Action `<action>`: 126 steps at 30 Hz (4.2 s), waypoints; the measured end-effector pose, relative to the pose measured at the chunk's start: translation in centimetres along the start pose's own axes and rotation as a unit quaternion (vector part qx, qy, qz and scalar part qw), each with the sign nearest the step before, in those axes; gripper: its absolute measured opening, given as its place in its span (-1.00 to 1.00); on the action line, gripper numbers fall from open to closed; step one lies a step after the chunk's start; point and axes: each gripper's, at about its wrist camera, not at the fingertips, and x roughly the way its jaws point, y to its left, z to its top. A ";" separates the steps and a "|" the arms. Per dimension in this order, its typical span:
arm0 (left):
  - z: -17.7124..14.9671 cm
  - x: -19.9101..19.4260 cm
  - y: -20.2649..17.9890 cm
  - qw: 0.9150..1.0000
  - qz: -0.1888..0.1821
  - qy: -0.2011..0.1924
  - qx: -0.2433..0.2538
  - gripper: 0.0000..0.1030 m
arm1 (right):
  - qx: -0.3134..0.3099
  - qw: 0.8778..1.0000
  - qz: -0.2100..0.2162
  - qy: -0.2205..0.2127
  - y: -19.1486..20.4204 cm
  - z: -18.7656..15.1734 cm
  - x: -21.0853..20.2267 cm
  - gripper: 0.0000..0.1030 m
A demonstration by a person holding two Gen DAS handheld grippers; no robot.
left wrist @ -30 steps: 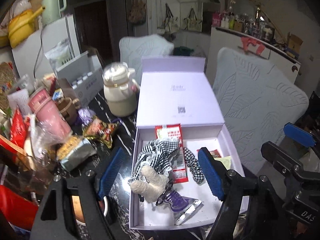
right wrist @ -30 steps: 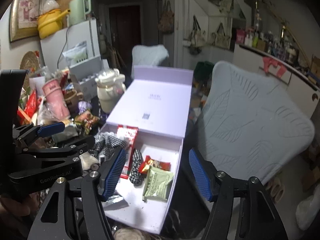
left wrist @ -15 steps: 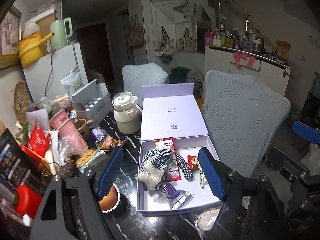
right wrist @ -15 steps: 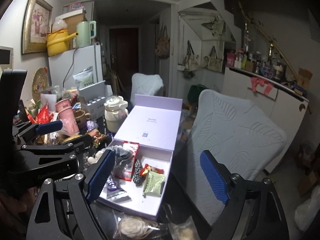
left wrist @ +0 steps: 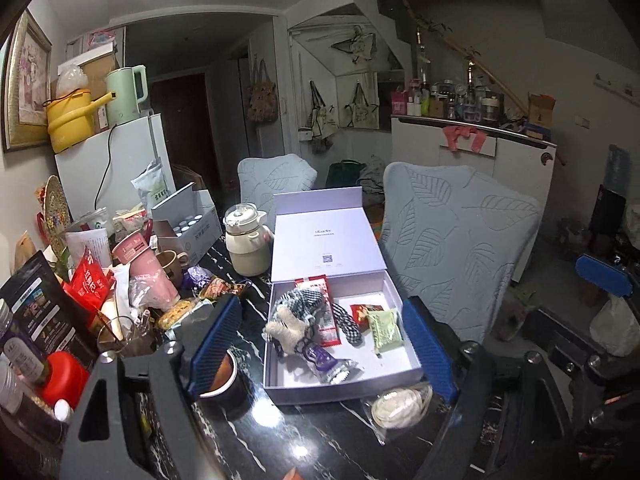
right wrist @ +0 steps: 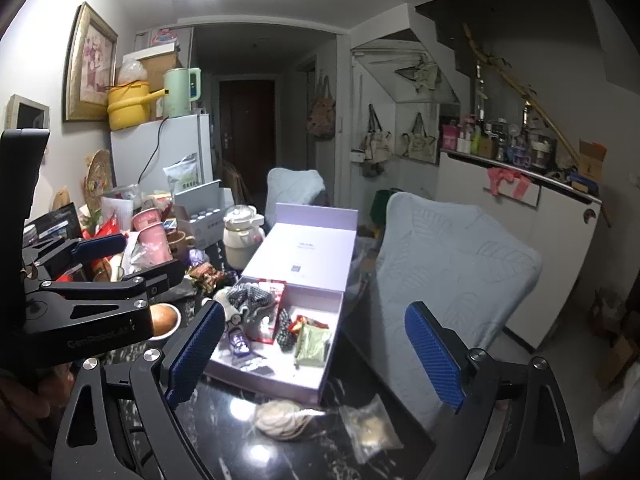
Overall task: Organize soft objects
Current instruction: 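Withdraw both tools from the box toward the two clear bags on the table, then grasp the clear bag with white flower with the left gripper while the right grasps the beige zip bag, then lift both clear bags and carry them toward the lavender box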
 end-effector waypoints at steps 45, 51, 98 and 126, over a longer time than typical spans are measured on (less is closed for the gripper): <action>-14.8 5.6 -6.9 0.971 -0.168 0.173 0.009 0.95 | 0.091 0.985 -0.013 0.143 -5.7 -17.5 0.1 0.79; -15.1 8.0 -7.4 0.968 -0.163 0.189 0.005 0.95 | 0.094 0.983 -0.014 0.160 -7.0 -18.3 2.1 0.80; -15.1 20.4 -8.5 0.955 -0.115 0.273 0.014 0.99 | 0.044 0.972 0.032 0.227 -10.2 -17.2 15.2 0.12; -15.5 16.4 -8.2 0.967 -0.118 0.225 0.019 0.25 | 0.078 0.971 0.038 0.221 -10.0 -17.8 13.3 0.06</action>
